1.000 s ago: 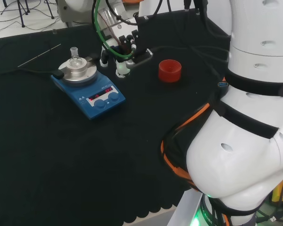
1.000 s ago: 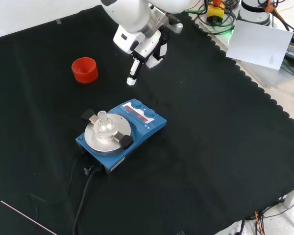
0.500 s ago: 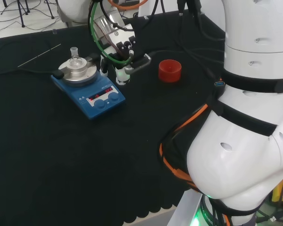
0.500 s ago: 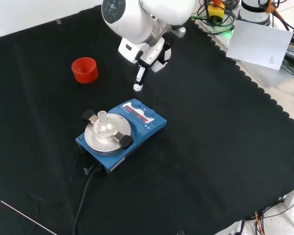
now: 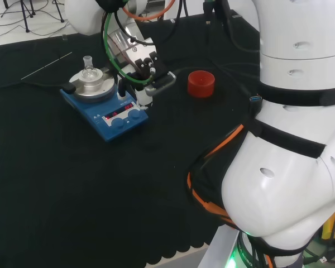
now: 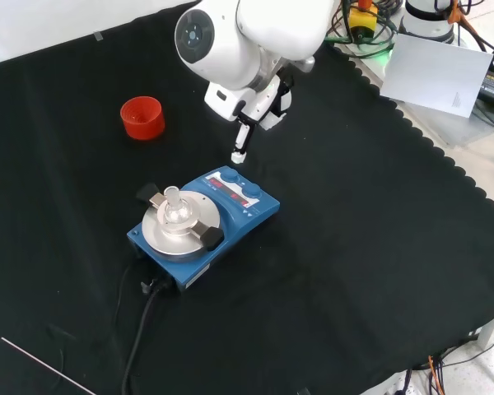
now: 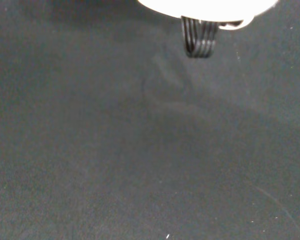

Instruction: Turn on the heater.

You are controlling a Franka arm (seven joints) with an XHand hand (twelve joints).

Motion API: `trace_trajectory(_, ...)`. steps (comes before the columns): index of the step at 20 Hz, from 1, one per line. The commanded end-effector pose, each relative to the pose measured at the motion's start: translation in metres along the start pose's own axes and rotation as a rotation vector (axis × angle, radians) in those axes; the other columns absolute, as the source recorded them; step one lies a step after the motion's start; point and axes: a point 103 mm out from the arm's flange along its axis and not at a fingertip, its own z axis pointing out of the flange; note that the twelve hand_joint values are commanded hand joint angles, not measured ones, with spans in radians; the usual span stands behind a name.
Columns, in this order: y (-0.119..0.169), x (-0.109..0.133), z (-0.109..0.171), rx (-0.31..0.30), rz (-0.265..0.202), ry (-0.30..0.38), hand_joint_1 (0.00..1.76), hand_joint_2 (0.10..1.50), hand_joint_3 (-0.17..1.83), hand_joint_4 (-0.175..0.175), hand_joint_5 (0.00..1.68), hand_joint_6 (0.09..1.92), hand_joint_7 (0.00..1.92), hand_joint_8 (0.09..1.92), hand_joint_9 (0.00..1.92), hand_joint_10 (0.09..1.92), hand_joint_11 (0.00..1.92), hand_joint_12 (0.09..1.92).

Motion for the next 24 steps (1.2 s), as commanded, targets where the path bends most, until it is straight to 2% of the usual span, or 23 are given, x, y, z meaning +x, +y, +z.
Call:
trace_trajectory(1, 0.006, 0.005, 0.007, 0.016, -0.012, -0.01, 1.46, 0.65, 1.09, -0.01, 0.38, 0.09, 1.66, 1.82, 1.81, 1.59, 1.7, 1.53)
trace_trajectory(21, 0.026, 0.021, 0.026, 0.063, -0.044, -0.025, 1.47, 0.64, 1.11, -0.007, 0.38, 0.09, 1.67, 1.82, 1.81, 1.6, 1.7, 1.53)
trace_trajectory(24, 0.025, 0.016, 0.027, 0.066, -0.047, -0.025, 1.47, 0.64, 1.11, -0.007, 0.37, 0.09, 1.67, 1.82, 1.81, 1.6, 1.7, 1.53)
